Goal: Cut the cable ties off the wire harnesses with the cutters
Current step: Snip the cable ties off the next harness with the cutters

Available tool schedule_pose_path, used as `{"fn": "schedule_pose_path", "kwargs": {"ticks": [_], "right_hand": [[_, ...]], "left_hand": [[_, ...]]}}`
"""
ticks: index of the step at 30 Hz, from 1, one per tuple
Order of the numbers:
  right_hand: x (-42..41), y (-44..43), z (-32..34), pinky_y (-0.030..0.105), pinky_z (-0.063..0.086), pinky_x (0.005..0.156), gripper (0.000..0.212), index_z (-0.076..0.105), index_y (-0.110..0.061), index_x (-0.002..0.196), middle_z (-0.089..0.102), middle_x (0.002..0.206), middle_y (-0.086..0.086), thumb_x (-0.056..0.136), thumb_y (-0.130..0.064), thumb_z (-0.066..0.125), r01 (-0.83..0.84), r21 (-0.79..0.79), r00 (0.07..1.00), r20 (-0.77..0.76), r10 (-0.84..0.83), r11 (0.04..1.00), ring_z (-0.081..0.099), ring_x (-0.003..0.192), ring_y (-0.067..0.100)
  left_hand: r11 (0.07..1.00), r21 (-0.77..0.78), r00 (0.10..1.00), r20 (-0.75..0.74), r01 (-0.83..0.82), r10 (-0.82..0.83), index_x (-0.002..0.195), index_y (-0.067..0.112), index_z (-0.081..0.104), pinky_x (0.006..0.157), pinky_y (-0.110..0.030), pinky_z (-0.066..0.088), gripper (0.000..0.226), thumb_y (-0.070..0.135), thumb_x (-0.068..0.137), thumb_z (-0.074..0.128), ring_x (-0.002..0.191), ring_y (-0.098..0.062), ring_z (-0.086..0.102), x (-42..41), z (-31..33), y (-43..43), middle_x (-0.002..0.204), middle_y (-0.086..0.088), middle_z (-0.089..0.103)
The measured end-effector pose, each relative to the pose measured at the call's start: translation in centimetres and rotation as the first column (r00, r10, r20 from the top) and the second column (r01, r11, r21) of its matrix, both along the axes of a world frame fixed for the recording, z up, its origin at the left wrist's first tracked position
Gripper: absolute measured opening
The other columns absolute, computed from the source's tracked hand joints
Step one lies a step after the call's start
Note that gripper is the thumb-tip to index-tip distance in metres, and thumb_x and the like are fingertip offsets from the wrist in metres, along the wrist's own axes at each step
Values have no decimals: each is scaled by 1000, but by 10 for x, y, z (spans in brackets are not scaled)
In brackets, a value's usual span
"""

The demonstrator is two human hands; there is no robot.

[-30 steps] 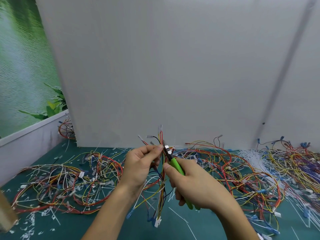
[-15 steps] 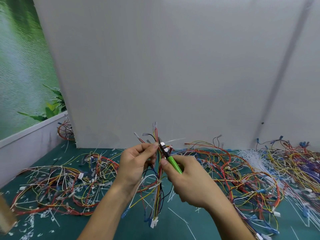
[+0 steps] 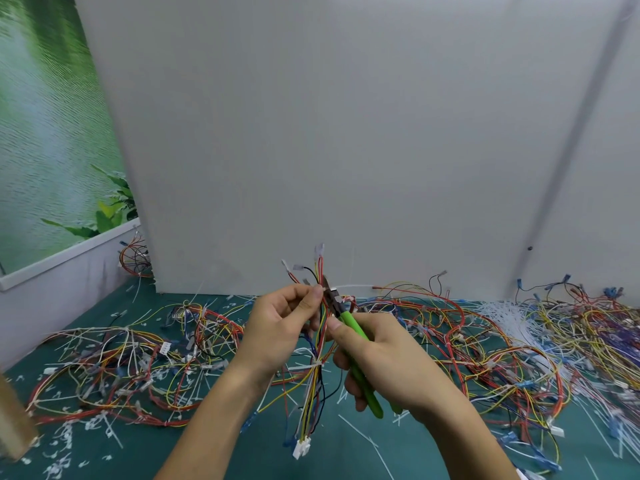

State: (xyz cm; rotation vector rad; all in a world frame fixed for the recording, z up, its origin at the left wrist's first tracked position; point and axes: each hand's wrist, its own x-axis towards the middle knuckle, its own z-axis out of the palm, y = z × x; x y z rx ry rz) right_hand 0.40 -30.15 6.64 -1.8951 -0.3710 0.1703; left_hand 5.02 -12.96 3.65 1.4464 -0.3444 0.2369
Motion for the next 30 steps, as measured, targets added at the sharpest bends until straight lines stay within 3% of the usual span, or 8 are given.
{"fn": "schedule_pose_path", "kwargs": {"ticks": [4,7,13,16,19,23,27,30], "right_hand": [[-1,2,1,48,63,58,37,57,-8,96,61,77,5,105,-43,51,16,-71,999,29,-14,997,64,55,20],[-1,4,0,46,62,62,37,54,-8,98,60,82,7,105,-44,48,20,-108,1000,26,-17,994,65,57,18],[0,2,-1,34,58,49,42,53,-5,96,52,77,10,105,-46,49,45,-148,998,51,-37,988,57,53,18],[0,1,0,39,58,46,43,53,-6,94,53,77,13,105,-48,48,79,-198,993,98,-60,977,59,51,23],[0,1,1,50,61,48,43,52,-7,94,54,76,13,105,-48,47,67,-197,995,82,-52,978,61,51,27],[-1,0,1,45,61,49,44,53,-6,96,55,76,13,105,-49,47,67,-194,995,83,-52,979,61,52,23],[-2,1,1,53,62,57,45,51,-8,98,57,76,11,106,-51,43,45,-237,998,57,-33,970,64,54,22],[-2,0,-1,45,63,61,41,49,-14,93,59,76,6,106,-52,41,23,-269,999,50,-9,963,66,54,16]], "left_hand": [[999,27,999,31,-44,44,86,14,75,57,-24,48,32,46,85,71,62,-14,55,1,-2,0,67,-6,62],[997,56,997,46,-61,59,85,14,74,59,-24,47,29,43,86,70,61,-13,53,3,-4,0,63,-1,60],[998,16,997,35,-62,62,82,3,72,58,-26,45,39,42,80,71,58,-15,50,2,-2,-2,61,-6,57],[999,-9,999,17,-44,45,83,-3,71,59,-28,45,41,38,80,71,59,-16,50,2,-3,-3,61,-7,56],[999,-8,999,8,-32,32,82,3,73,59,-26,46,33,36,82,70,59,-15,50,1,-4,-4,61,-5,57],[998,47,998,48,-48,46,84,15,74,61,-29,47,26,40,86,71,62,-13,52,1,-5,-2,63,-1,59],[989,121,993,99,-82,70,83,23,74,59,-27,47,19,42,85,72,61,-12,53,3,-6,0,62,6,61],[986,145,991,120,-83,66,82,25,75,58,-22,47,17,42,86,71,60,-10,53,3,-6,1,62,7,62]]}}
